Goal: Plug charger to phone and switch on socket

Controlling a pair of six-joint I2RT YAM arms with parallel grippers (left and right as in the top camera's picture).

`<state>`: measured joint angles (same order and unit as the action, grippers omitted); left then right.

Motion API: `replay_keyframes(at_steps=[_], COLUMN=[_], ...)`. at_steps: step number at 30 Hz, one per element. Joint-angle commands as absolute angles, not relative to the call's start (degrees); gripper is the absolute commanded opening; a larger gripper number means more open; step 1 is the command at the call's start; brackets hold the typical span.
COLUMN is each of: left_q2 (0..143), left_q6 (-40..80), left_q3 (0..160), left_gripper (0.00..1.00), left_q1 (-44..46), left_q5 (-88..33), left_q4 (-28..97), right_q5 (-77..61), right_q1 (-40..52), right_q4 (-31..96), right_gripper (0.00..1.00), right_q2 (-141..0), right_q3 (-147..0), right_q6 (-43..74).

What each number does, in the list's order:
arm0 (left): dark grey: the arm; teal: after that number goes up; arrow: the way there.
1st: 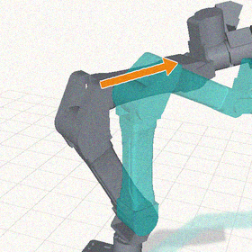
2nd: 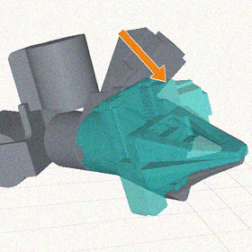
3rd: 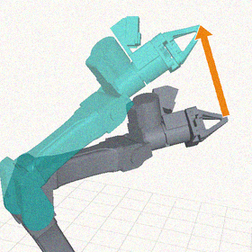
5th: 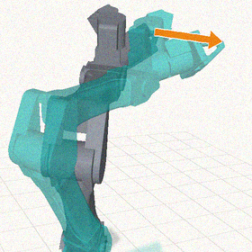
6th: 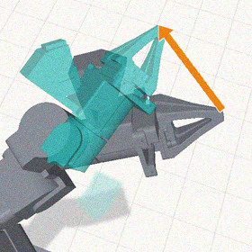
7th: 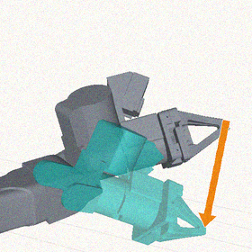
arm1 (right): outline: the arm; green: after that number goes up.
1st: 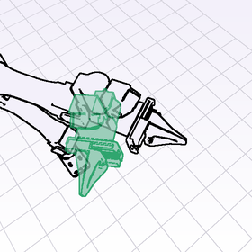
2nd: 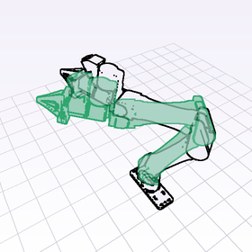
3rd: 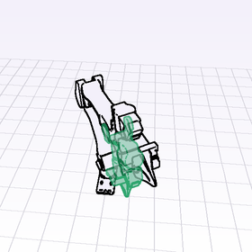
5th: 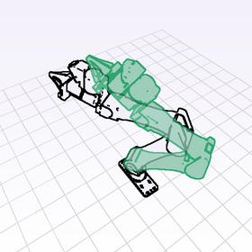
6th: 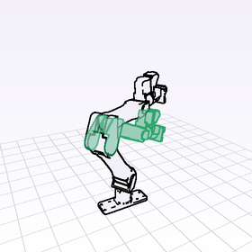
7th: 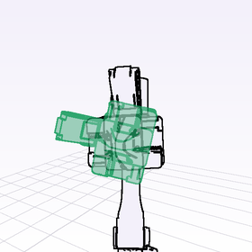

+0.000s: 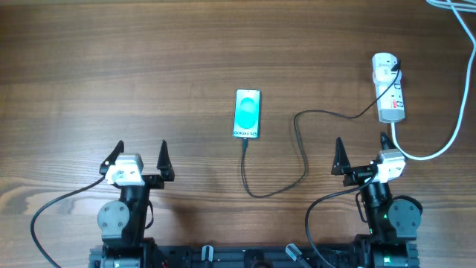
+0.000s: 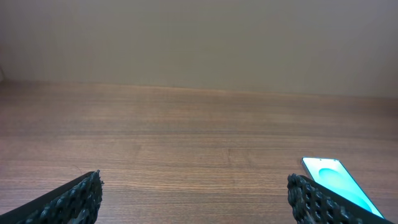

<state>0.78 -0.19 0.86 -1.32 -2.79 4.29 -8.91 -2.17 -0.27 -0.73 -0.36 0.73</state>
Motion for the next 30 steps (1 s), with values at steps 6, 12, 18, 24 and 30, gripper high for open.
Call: replay_keyframes(at_steps=[6,12,18,24,30], left_q2=[0.2,0.2,0.2,0.2,0.2], left_q6=[-1.3,-1.3,-1.3,-1.3,-1.3], left_q3=[0.3,0.3,0.3,0.3,0.3], left_gripper=[1.00,1.00,1.00,1.00,1.00], left_q1=[-1.8,-1.8,-1.8,-1.8,-1.8], left_q5=[-1.8,-1.8,-1.8,-1.8,-1.8], left_q4=[4.3,4.3,4.3,4.3,4.3], right_q5=[-8.4,-6.0,-5.8,-5.8,-5.8], right_q1=[-1.8,-1.8,-1.8,-1.8,-1.8], right_q4=[-0.5,-0.3,-0.3,-0.3,-0.3], right_gripper=[1.00,1.00,1.00,0.99,1.00], right_q2=[-0.2,-0.2,-0.2,-0.2,-0.2], right_q3=[-0.3,-0.3,-0.3,-0.3,-0.3], right_q6=[0.0,0.0,0.0,0.0,0.0])
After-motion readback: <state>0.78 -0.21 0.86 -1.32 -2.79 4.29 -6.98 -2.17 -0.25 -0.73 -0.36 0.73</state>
